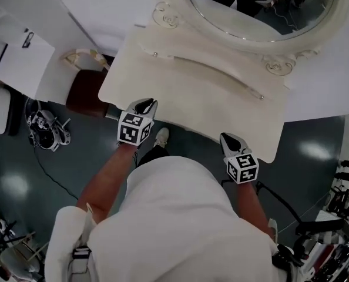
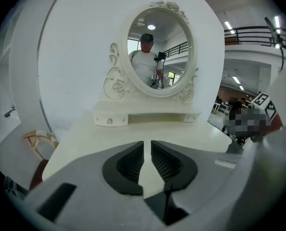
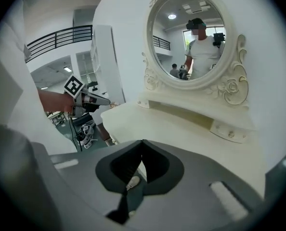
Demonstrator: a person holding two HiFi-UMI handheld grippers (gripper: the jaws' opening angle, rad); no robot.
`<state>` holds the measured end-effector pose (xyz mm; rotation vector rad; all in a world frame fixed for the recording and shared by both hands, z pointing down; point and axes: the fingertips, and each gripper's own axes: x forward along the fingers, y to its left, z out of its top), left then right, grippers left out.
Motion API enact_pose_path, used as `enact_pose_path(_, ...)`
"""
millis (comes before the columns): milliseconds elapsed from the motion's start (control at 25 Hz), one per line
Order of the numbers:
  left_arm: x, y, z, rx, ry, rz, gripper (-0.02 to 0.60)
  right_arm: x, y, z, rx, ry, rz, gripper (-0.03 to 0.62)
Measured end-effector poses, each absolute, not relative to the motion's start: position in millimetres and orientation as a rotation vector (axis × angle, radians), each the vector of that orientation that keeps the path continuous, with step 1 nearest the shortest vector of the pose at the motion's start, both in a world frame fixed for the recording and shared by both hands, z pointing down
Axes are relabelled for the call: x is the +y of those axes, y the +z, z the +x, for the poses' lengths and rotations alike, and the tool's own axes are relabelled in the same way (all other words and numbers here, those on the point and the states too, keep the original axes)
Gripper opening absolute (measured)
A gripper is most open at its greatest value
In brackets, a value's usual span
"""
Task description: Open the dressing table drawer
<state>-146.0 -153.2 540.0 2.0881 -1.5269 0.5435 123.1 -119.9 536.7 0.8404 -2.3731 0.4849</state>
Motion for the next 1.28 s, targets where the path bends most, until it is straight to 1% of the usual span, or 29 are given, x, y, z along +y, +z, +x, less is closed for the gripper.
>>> enact_pose_path(240,-232,570,-202,-1.507,0.608,2.073,0.064,-150,538,95,-2.319,0.576,1.000,0.002)
enact_pose_path(560,-322,608,-245,-1.478,0.658,2.062,0.091,-156,548,83,-2.201,0.684,1.192,0.002)
enact_pose_path(880,-363,642,-269,-1.445,0.692,2.025,0.130,-142,555,78,-2.099,0.736,1.305,0.002)
enact_pose_path(1280,-393,656,-261,-1.429,0.671,1.989,0.135,-135,560,86,-2.036,0.781,1.338,0.002)
